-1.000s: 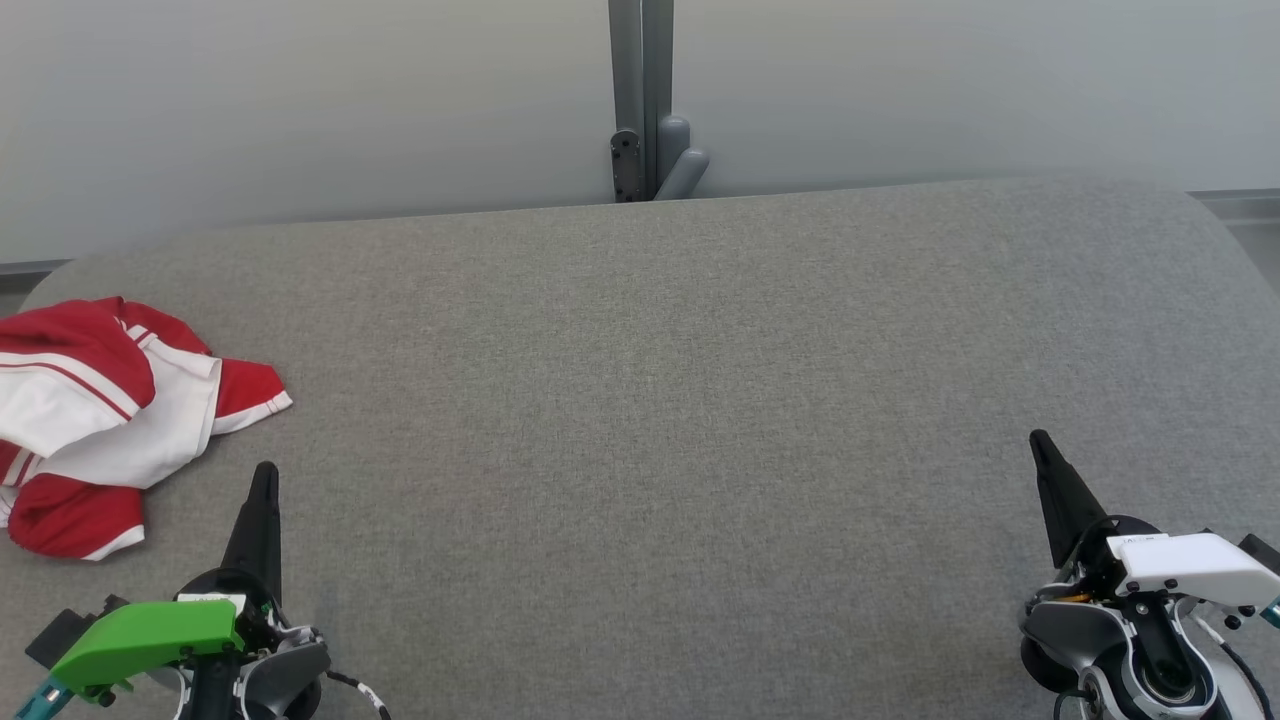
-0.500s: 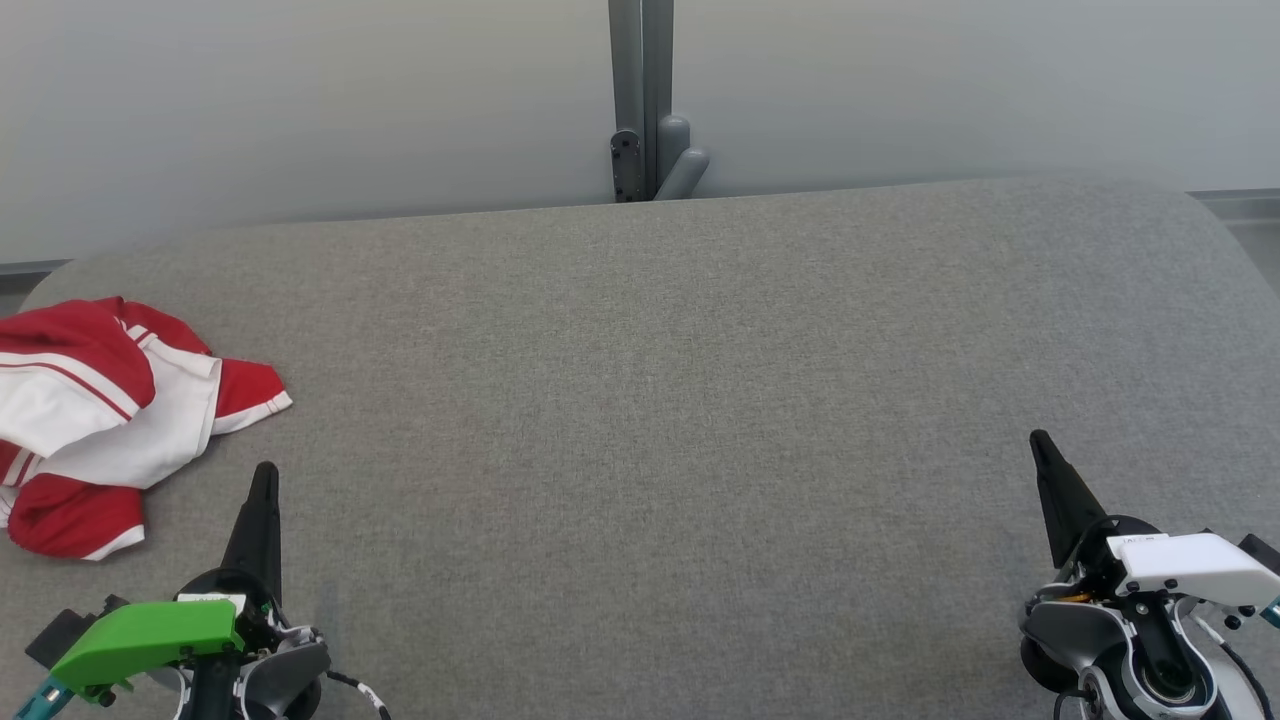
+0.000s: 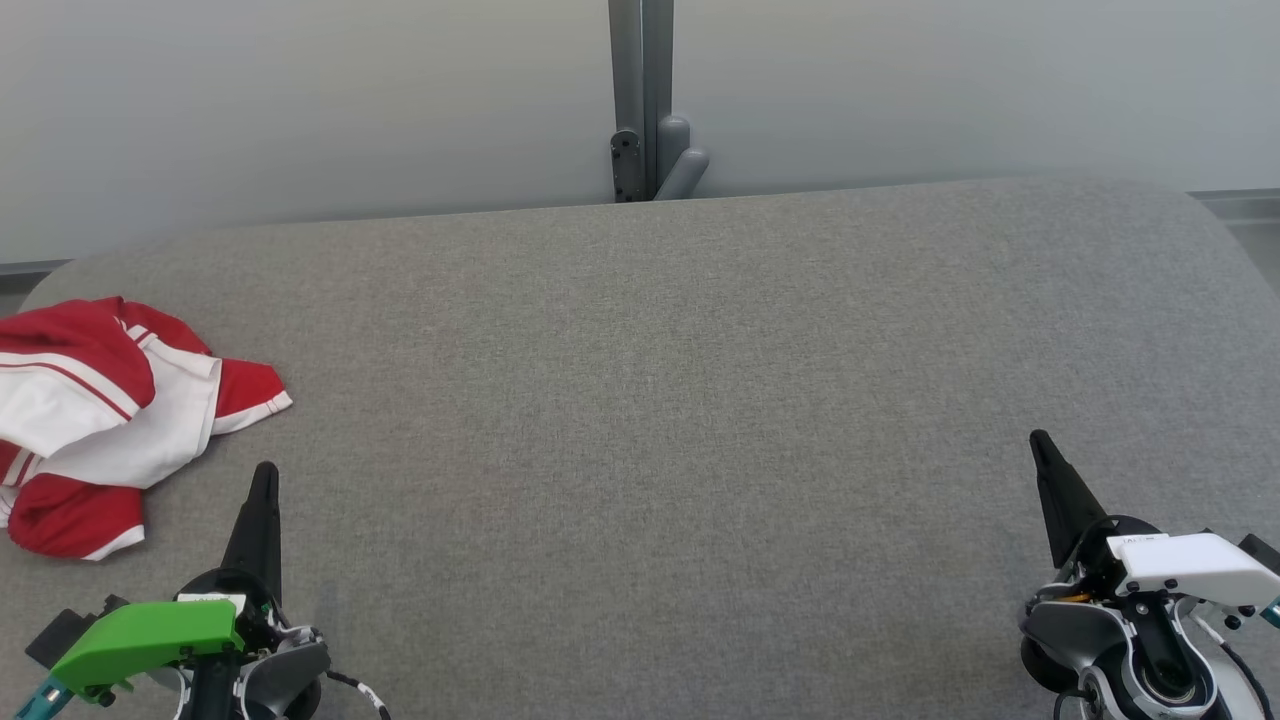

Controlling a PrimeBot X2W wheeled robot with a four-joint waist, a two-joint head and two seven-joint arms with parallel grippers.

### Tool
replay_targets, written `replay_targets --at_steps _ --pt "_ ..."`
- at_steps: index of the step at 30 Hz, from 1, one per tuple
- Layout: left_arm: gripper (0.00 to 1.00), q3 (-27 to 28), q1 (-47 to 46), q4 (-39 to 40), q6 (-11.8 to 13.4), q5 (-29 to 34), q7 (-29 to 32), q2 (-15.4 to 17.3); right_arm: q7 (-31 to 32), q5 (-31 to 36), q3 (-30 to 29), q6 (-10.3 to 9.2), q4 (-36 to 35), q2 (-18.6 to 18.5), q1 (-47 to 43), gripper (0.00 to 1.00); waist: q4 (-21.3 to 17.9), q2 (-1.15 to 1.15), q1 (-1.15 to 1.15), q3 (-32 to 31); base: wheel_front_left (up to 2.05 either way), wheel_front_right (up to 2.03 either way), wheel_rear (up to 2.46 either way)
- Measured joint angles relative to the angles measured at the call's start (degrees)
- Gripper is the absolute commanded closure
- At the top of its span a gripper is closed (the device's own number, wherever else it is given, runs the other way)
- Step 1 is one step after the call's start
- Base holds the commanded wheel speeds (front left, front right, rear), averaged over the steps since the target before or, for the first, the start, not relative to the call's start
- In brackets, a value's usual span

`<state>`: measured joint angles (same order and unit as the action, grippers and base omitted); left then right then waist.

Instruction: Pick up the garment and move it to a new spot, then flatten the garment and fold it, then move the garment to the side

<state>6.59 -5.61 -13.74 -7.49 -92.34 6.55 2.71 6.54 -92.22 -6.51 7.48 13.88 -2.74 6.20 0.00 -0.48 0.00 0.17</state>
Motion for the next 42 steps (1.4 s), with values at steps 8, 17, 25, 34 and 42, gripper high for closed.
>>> replay_targets --at_steps 8,17,25,34,42 --pt "1.0 0.0 0.0 0.0 0.0 0.0 0.0 0.0 0.0 0.0 0.0 0.0 0.0 0.0 0.0 1.0 0.0 0.0 0.0 0.0 0.0 0.0 0.0" --pt "0.0 -0.87 1.79 -2.78 0.01 0.41 -1.18 -0.34 -0.64 0.63 0.66 -0.02 2.24 0.52 -1.75 0.0 -0.01 0.0 0.0 0.06 0.0 0.0 0.0" --pt "0.0 -1.4 1.73 -3.25 0.01 7.02 -3.23 -0.25 -3.25 5.27 2.42 -0.02 2.27 -0.34 -1.68 0.0 -0.05 0.0 0.0 0.22 0.0 0.0 0.0" --pt "0.0 -1.53 1.55 -3.53 0.01 18.07 -5.65 -0.26 -5.56 16.27 2.59 -0.02 2.21 -0.33 -1.16 0.0 -0.07 0.0 0.0 0.43 0.0 0.0 0.0" --pt "0.0 -1.85 1.5 -4.15 0.01 28.43 -7.42 -0.27 -7.34 26.64 3.76 -0.02 2.37 -0.34 -0.89 0.0 -0.04 0.0 0.0 0.5 0.0 0.0 0.0"
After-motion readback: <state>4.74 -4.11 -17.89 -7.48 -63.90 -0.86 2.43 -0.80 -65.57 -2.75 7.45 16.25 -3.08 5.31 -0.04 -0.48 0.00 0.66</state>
